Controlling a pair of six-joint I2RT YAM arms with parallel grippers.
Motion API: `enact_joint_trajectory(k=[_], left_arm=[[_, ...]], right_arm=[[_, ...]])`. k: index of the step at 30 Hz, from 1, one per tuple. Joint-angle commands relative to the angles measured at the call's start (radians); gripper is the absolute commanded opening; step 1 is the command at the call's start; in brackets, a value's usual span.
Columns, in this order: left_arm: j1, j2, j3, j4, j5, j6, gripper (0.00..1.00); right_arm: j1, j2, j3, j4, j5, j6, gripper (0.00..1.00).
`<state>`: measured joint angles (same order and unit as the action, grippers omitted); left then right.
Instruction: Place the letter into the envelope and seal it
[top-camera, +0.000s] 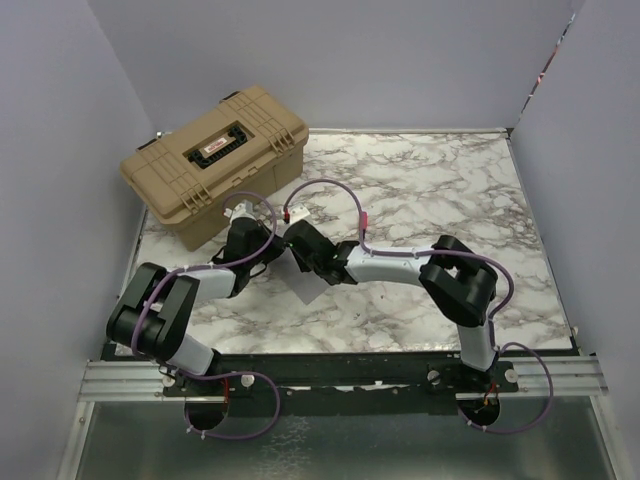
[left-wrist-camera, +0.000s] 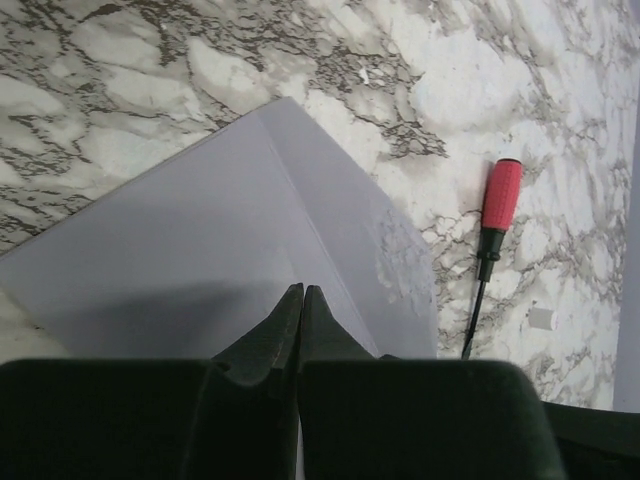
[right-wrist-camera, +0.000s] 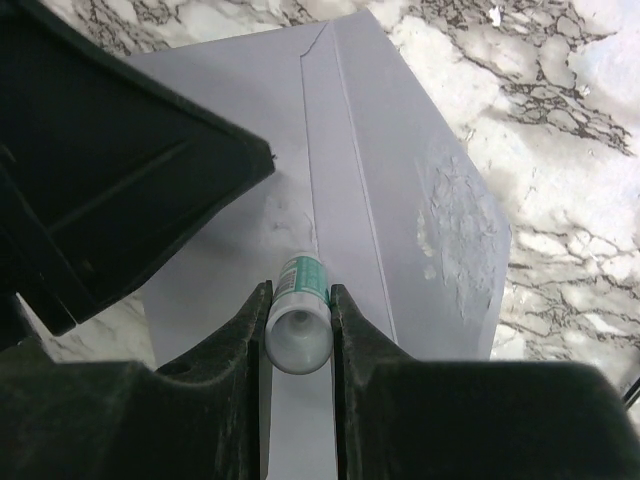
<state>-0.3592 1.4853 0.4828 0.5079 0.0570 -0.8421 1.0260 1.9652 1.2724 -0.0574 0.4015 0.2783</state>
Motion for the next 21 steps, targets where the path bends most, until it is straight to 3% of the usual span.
enact_joint_trajectory(k=[1, 12, 21], left_arm=[[0.022, 0.032, -0.017, 0.022, -0.047, -0.015, 0.0], [0.051, 0.103, -0.061, -0.086, -0.019, -0.175, 0.0], [0.061, 0.113, -0.085, -0.124, -0.026, -0.178, 0.0]], right_arm=[[-0.009, 0.046, 0.042, 0.039, -0.008, -0.017, 0.0], [-0.01, 0.095, 0.11, 0.048, -0.034, -0.074, 0.0], [-0.019, 0.143, 0.166, 0.048, -0.058, -0.086, 0.0]])
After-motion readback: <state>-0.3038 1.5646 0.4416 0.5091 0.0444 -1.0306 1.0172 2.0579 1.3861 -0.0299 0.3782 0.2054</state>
